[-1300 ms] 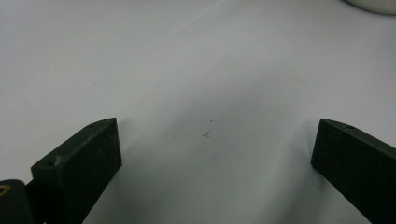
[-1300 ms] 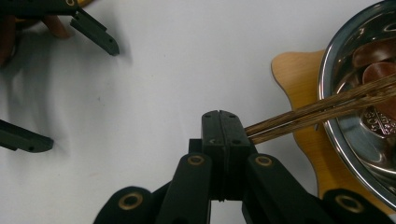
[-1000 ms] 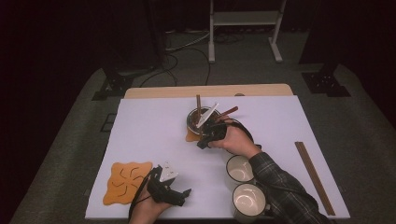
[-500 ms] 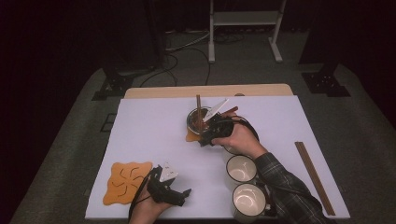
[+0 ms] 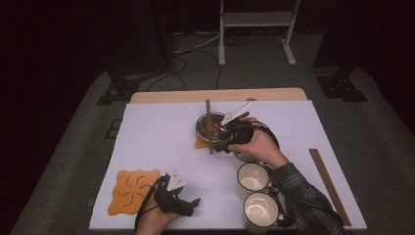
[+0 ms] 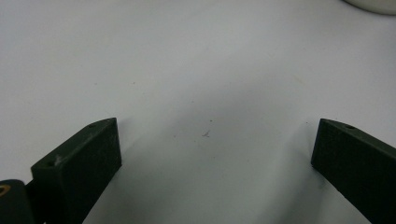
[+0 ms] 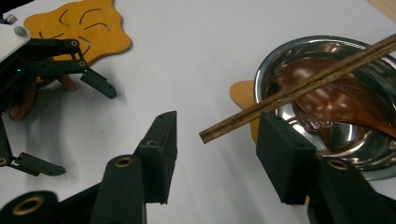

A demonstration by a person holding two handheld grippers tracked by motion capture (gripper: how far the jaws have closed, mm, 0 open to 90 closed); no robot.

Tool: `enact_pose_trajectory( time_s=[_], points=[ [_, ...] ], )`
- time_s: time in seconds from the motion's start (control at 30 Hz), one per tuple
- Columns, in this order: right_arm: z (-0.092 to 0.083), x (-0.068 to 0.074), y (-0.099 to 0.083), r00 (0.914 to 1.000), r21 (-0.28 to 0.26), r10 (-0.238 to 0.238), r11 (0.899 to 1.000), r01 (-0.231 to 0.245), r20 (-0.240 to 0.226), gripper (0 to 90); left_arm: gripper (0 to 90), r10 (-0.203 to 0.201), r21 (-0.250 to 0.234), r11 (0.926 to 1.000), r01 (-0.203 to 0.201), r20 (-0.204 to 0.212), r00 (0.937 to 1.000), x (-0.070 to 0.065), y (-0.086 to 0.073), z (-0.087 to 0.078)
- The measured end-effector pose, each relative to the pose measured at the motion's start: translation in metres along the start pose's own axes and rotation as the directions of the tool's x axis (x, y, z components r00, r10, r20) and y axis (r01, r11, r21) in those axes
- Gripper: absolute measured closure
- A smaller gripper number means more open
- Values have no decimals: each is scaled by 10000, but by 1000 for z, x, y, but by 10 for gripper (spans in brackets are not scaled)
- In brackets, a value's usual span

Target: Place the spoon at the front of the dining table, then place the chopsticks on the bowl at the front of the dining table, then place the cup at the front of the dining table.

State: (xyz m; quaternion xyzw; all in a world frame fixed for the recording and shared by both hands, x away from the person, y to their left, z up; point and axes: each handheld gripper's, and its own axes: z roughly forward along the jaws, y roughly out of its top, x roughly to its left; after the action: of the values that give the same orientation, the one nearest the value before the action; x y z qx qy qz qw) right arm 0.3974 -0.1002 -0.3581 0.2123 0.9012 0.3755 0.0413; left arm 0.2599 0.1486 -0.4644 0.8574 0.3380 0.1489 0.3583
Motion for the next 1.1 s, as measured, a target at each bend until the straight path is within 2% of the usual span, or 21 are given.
enact_pose_trajectory(
  time_s=[0.7,1.1],
  points=[
    [-20,-4,-22,9968,-552,583,9969,-553,548,386,4,-12,-20,10000,12,-2,10000,0,0,0],
    [-29,-10,-35,9920,-701,882,9942,-820,907,375,4,-9,12,10000,9,3,10000,0,0,0]
  ],
)
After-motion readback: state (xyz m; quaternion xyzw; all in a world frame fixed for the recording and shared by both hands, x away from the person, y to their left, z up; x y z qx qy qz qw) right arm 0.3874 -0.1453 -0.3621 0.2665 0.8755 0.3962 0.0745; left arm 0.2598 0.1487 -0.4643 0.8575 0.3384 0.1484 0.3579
